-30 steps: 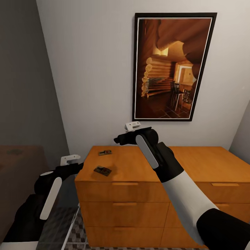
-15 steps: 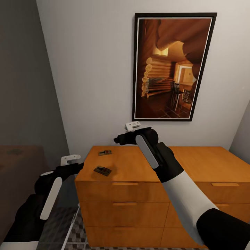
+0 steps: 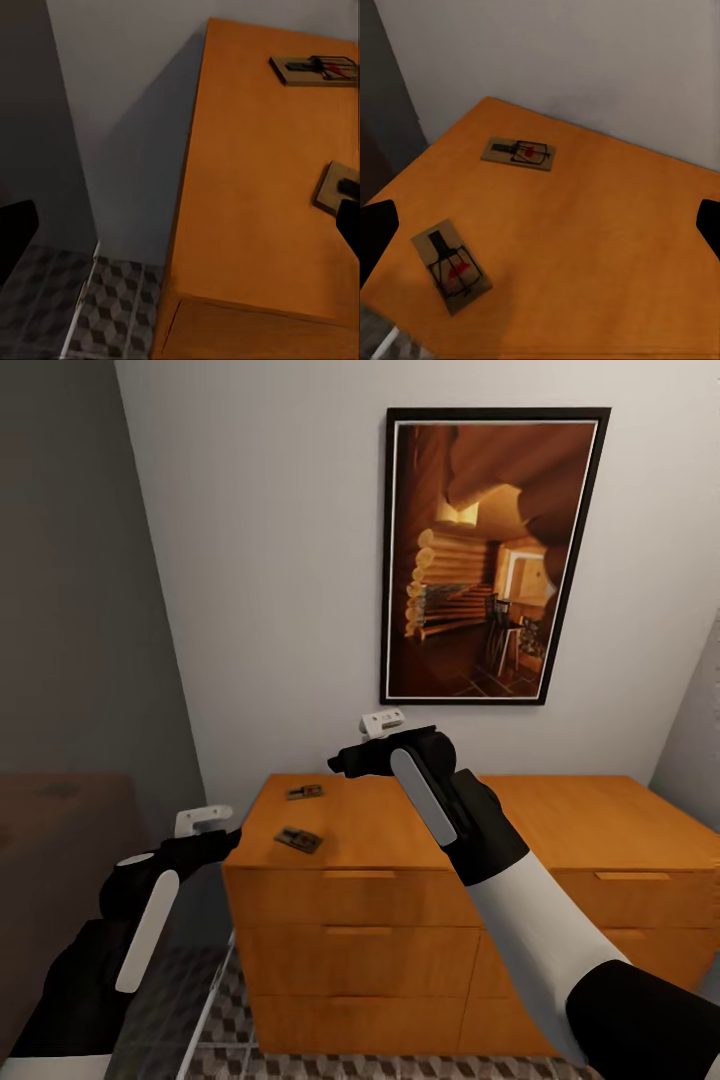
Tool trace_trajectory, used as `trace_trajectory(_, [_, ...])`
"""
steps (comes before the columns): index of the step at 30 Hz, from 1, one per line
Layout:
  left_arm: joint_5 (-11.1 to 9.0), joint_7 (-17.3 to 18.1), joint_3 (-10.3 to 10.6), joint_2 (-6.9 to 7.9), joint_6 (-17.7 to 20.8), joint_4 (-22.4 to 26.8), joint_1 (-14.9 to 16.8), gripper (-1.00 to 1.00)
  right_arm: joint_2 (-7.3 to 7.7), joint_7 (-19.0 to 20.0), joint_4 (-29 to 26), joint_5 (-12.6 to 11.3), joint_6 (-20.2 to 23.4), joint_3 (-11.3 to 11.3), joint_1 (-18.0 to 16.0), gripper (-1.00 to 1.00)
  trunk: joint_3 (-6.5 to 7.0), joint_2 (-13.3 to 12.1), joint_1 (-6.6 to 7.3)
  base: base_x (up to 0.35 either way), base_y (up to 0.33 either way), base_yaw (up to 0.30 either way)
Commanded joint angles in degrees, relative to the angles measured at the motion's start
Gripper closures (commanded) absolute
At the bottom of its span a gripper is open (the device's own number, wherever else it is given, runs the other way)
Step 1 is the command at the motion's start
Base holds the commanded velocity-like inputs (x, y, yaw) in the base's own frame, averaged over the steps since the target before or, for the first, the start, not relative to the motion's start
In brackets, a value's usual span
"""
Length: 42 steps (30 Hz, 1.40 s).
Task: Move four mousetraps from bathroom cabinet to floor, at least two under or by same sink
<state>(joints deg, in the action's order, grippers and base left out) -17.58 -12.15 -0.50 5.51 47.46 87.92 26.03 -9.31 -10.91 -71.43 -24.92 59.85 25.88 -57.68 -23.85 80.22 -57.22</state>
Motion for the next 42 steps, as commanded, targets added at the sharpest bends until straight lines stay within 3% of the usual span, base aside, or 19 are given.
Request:
trace_trajectory(1, [-0.61,-0.47,0.01,0.03,0.26,0.06,0.05,-1.0,-0.01,-0.6,-0.02,-0.57,0.15,0.05,-0.06,-1.0,-0.07,0.05,0.03,-0.267,0.0,0.0])
trace_trajectory(32, [-0.61,-0.42,-0.02,0.03,0.5,0.04,0.07,-1.0,-0.09,-0.72,0.36,-0.92,0.15,0.32,-0.06,-1.0,-0.07,0.05,0.03,-0.051,0.0,0.0])
trace_trajectory(38, [-0.61,-0.42,-0.02,0.03,0.52,0.01,0.05,-1.0,-0.44,-0.64,4.08,-1.08,0.15,0.38,-0.06,-1.0,-0.07,0.05,0.03,0.0,0.0,0.0])
trace_trajectory(42, [-0.67,-0.42,0.02,0.03,0.52,-0.01,0.05,-1.0,-0.69,-0.62,9.88,-1.0,0.15,0.45,-0.06,-1.0,-0.07,0.05,0.03,0.0,0.0,0.0])
